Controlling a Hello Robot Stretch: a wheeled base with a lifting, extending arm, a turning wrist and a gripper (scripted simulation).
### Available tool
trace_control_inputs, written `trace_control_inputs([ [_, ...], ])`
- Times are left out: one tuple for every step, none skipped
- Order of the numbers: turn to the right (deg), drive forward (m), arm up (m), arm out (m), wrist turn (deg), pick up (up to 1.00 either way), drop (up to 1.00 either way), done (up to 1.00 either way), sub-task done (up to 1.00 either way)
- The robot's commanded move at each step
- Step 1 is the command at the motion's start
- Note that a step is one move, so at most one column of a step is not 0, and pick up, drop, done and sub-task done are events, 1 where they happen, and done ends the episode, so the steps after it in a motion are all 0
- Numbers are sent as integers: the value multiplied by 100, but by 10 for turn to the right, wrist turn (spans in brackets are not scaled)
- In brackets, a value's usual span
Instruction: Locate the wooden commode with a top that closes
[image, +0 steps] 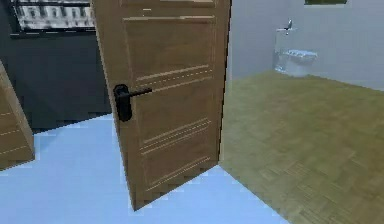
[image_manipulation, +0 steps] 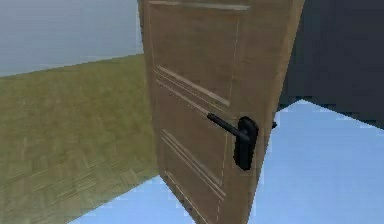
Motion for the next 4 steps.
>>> trace_control_inputs([
  [450, 0, 0, 0, 0, 0, 0, 0, 0],
  [90, 0, 0, 0, 0, 0, 0, 0, 0],
  [0, 100, 0, 0, 0, 0, 0, 0, 0],
  [0, 60, 0, 0, 0, 0, 0, 0, 0],
])
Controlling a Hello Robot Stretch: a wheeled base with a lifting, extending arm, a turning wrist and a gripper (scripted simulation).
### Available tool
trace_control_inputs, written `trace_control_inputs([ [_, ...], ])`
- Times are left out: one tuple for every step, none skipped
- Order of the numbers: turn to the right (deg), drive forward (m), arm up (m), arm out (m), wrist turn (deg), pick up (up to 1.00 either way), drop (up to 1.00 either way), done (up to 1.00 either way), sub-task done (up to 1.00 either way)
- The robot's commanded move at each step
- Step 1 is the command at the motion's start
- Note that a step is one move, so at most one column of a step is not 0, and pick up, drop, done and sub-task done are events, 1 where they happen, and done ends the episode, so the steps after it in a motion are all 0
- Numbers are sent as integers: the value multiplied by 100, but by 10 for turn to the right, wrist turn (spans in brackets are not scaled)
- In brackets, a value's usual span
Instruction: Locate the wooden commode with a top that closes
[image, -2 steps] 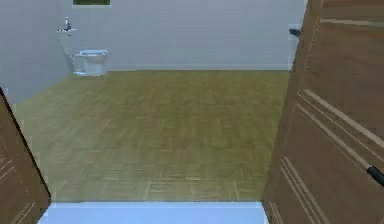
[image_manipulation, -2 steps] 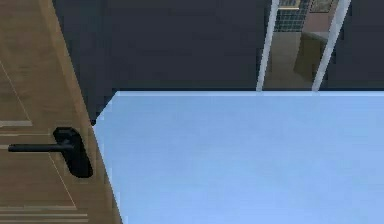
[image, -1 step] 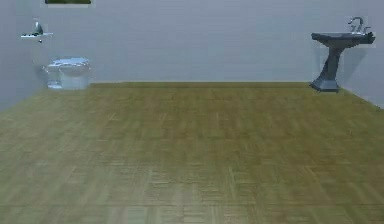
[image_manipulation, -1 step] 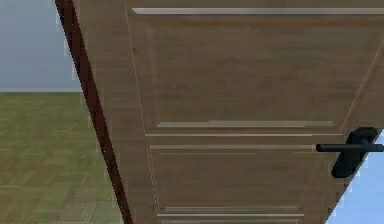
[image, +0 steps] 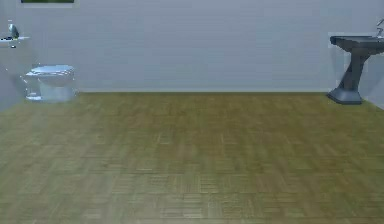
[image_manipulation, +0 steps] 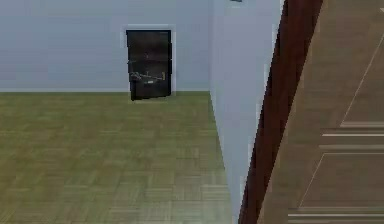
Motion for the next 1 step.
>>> trace_control_inputs([
  [450, 0, 0, 0, 0, 0, 0, 0, 0],
])
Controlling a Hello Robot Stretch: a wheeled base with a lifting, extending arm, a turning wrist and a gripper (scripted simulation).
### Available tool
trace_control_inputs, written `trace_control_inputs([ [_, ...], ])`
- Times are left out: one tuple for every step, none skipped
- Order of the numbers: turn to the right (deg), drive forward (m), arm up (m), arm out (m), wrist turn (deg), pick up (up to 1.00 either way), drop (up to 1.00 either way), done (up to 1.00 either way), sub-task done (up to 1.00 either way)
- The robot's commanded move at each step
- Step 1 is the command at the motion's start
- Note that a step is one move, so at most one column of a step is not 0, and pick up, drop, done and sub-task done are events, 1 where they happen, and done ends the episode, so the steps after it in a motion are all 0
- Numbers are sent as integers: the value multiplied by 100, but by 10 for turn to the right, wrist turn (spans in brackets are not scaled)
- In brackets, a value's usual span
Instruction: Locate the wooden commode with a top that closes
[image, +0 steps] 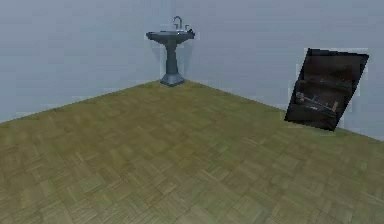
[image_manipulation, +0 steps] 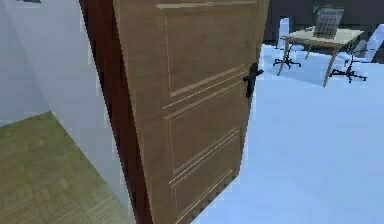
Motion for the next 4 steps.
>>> trace_control_inputs([
  [0, 45, 0, 0, 0, 0, 0, 0, 0],
  [450, 0, 0, 0, 0, 0, 0, 0, 0],
  [30, 0, 0, 0, 0, 0, 0, 0, 0],
  [0, 100, 0, 0, 0, 0, 0, 0, 0],
])
